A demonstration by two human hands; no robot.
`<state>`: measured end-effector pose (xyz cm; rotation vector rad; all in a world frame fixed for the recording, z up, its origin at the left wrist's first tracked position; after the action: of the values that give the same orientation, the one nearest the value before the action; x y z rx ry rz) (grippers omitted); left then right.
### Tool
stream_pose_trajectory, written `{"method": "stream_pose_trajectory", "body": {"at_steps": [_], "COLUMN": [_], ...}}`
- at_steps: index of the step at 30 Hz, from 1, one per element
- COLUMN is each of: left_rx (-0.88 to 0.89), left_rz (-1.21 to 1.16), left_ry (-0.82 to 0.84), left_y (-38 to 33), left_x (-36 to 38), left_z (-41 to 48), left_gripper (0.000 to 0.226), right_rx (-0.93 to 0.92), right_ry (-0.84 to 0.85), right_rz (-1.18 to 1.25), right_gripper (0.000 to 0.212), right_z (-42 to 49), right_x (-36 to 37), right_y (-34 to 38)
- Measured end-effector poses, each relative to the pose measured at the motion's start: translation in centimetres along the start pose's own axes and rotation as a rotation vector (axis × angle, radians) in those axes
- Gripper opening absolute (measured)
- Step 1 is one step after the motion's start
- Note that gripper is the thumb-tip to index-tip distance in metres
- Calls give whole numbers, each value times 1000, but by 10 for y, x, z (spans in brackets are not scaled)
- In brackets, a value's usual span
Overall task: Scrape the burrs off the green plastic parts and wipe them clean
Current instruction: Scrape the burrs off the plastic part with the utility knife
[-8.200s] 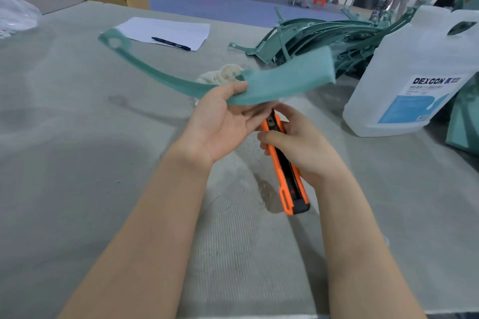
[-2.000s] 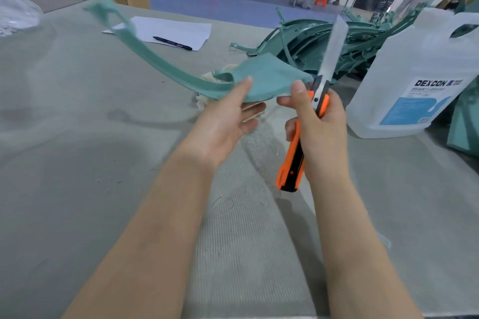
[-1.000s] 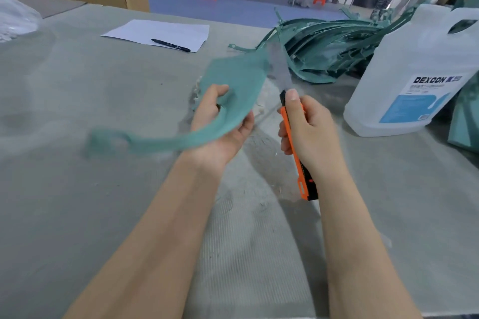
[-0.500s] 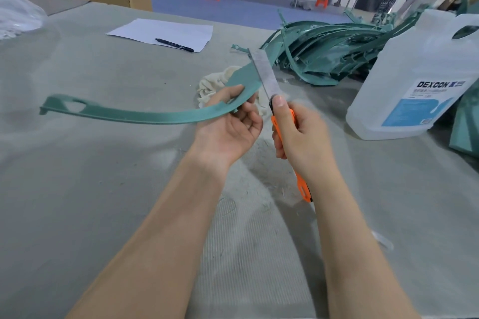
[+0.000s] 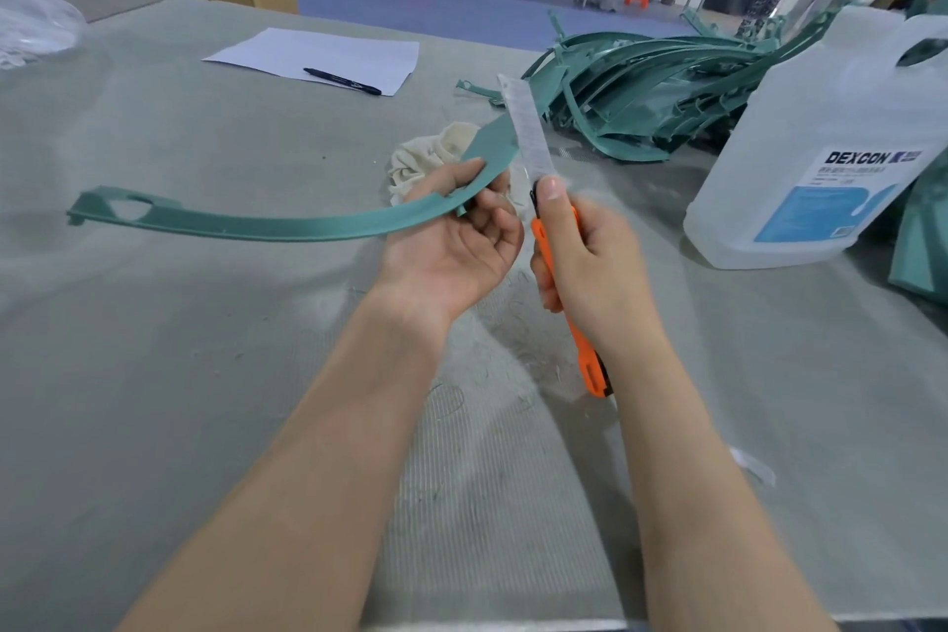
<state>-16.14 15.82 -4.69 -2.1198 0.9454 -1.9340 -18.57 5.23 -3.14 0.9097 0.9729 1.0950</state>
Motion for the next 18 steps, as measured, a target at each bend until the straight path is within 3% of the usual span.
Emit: {"method": "stream_pose_trajectory", "body": {"at_steps": [18], "left_rx": [37], "left_rz": [-22], "left_ry": [-31], "left_y": [-4], "left_x": [0], "left_z": [-1], "left_gripper": [15], "right_rx": [10], "right_ry": [125], "right_rz": [56], "right_gripper": [44], "right_z": [-6], "right_x": [12], "right_y": [5]}}
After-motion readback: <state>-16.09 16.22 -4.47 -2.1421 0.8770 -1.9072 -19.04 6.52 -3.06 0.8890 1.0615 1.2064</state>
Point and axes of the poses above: each hand's wrist, its own z-axis towards the middle knuckle, its own x-axis out of the palm, y = z × x, the point moved 6 cm from there along z, towards the middle knuckle, and after that the axes turned 10 degrees about z, right-handed, at the moved point
